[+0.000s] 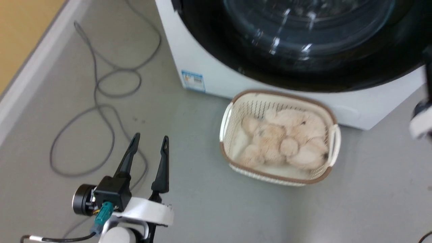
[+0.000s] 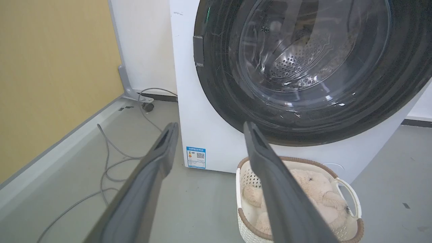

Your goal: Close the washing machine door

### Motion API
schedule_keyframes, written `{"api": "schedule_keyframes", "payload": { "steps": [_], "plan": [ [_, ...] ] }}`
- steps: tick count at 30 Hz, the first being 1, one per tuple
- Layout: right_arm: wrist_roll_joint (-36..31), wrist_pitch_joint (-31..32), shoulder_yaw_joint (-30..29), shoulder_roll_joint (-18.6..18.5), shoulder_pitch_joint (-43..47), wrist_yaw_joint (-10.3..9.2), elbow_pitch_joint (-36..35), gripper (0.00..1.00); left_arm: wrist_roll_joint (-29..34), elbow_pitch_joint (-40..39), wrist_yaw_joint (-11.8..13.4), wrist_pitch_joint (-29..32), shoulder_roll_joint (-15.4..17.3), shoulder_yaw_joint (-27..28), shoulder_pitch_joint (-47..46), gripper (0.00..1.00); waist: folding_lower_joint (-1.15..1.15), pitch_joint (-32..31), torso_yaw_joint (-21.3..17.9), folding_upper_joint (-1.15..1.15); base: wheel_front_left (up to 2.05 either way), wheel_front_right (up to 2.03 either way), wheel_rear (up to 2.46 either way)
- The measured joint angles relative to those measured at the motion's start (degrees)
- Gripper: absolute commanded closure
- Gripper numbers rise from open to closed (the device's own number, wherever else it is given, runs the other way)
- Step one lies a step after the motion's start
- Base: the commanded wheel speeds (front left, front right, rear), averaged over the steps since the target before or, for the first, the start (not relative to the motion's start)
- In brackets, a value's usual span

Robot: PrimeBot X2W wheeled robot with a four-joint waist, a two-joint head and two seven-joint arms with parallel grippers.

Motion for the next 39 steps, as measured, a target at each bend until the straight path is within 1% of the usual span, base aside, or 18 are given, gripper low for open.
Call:
{"api": "schedule_keyframes", "payload": {
  "steps": [4, 8, 11, 14, 18, 20, 25, 26, 27, 32, 39],
  "plan": [
    [1.12, -2.67, 1.19, 1.75, 7.64, -0.01, -5.04, 1.0, 0.0, 0.8, -0.21, 0.0, 0.0, 0.98, 1.59, 0.0, 0.0, -3.72, -1.54, 0.0, 0.0, 0.0, 0.0],
    [-0.98, -4.36, 0.81, 3.81, 15.2, 0.0, -10.48, 1.0, 0.0, 1.45, -0.2, 0.0, 0.02, 1.75, 2.99, 0.0, -0.01, -6.89, -3.64, 0.0, 0.0, 0.0, 0.0],
    [-2.34, -4.88, -1.18, 6.77, 20.56, -0.01, -14.51, 1.0, 0.02, 1.65, -0.14, 0.0, 0.01, 1.99, 3.86, 0.0, -0.01, -8.7, -5.35, 0.0, 0.0, 0.0, 0.0],
    [-5.71, -5.19, -3.39, 9.58, 25.58, -0.01, -18.3, 1.0, 0.07, 2.0, -0.05, 0.0, 0.07, 2.37, 4.89, 0.0, -0.01, -10.43, -6.79, 0.0, 0.0, 0.0, 0.0],
    [-9.57, -5.33, -6.02, 14.34, 32.11, -0.01, -22.79, 1.0, 0.05, 2.88, -0.07, 0.0, 0.14, 2.5, 6.14, 0.0, -0.01, -12.54, -8.29, 0.0, 0.0, 0.0, 0.0],
    [-10.82, -5.2, -6.93, 16.64, 34.68, -0.01, -24.24, 1.0, 0.02, 3.31, -0.16, 0.0, 0.15, 2.47, 6.58, 0.0, -0.01, -13.33, -8.92, 0.0, 0.0, 0.0, 0.0],
    [-15.1, -3.96, -8.29, 20.25, 39.37, -0.01, -26.81, 1.0, -0.04, 4.22, -0.22, 0.0, 0.2, 2.45, 7.65, 0.0, -0.01, -14.79, -10.09, 0.0, 0.0, 0.0, 0.0],
    [-15.66, -3.87, -8.78, 20.91, 39.91, -0.01, -27.06, 0.04, -0.04, 4.38, -0.22, 0.0, 0.2, 2.4, 7.77, 0.0, -0.01, -14.96, -10.22, 0.0, 0.0, 0.0, 0.0],
    [-17.02, -3.8, -9.57, 22.1, 41.05, -0.01, -27.48, 0.0, -0.04, 4.75, -0.22, 0.0, 0.21, 2.25, 8.37, 0.0, -0.01, -15.36, -10.49, 0.0, 0.0, 0.0, 0.0],
    [-17.44, -3.77, -9.66, 23.16, 42.32, -0.01, -27.87, 0.0, -0.04, 5.0, -0.22, 0.0, 0.2, 1.78, 8.74, 0.0, -0.01, -15.62, -10.59, 0.0, 0.0, 0.0, 0.0],
    [-17.91, -3.77, -10.1, 23.59, 42.83, -0.01, -28.39, 0.0, -0.04, 5.25, -0.23, 0.0, 0.21, 1.56, 8.77, 0.0, -0.01, -15.57, -10.48, 0.0, 0.0, 0.0, 0.0]
  ]
}}
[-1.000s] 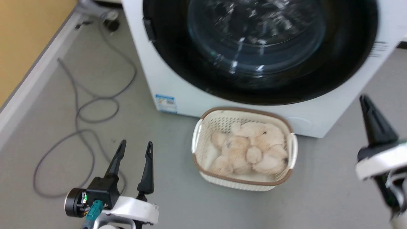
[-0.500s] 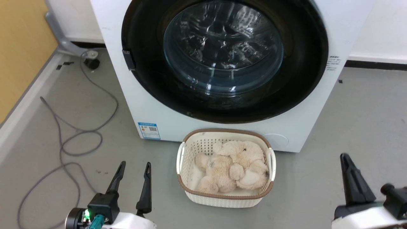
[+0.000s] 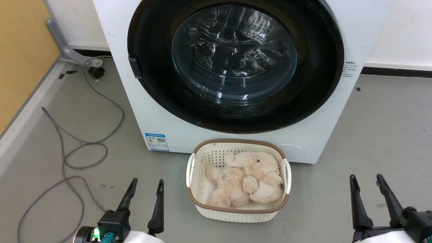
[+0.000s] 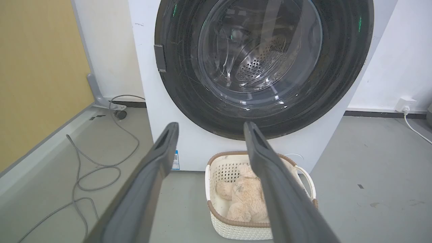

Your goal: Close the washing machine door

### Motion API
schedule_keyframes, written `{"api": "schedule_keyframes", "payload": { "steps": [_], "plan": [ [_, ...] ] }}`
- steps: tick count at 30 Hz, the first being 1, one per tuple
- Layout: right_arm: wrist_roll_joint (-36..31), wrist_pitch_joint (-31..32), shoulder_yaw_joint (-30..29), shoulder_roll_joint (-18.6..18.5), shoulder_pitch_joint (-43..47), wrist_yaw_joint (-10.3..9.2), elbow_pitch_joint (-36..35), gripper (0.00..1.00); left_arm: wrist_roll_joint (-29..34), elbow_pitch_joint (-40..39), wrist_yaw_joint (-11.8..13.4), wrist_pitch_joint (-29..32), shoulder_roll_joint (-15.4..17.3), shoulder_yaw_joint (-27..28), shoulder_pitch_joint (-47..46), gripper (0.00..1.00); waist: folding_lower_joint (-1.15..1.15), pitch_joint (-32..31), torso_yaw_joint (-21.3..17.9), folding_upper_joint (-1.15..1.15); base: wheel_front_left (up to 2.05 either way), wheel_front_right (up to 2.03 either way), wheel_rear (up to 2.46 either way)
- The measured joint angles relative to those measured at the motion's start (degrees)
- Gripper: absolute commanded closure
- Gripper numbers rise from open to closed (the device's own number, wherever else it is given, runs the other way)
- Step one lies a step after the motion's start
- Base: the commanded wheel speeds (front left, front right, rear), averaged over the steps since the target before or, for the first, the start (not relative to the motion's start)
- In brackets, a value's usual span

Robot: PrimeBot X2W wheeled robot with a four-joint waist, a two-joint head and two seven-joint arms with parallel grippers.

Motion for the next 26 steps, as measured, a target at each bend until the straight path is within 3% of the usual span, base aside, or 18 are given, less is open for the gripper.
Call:
{"api": "schedule_keyframes", "payload": {
  "steps": [6, 7, 26],
  "plan": [
    [0.0, -0.03, 0.08, 0.1, 0.03, 0.0, -0.12, 0.0, 0.02, -0.25, 0.04, 0.0, -0.02, -0.08, -0.01, 0.0, 0.0, 0.33, 0.18, 0.0, 0.0, 0.0, 0.0],
    [0.0, -0.03, 0.1, 0.11, 0.03, 0.0, -0.12, 1.0, -0.05, -0.27, 0.01, 0.0, -0.02, -0.08, -0.01, 1.0, 0.0, 0.38, 0.2, 0.0, 0.0, 0.0, 0.0],
    [-0.65, 1.18, 0.49, 0.1, -0.1, 0.0, -0.07, 1.0, 0.32, -0.92, 0.02, 1.57, -0.04, 0.36, -0.03, 1.0, 0.0, 0.26, 0.52, 0.0, 0.0, 0.0, 0.0]
  ]
}}
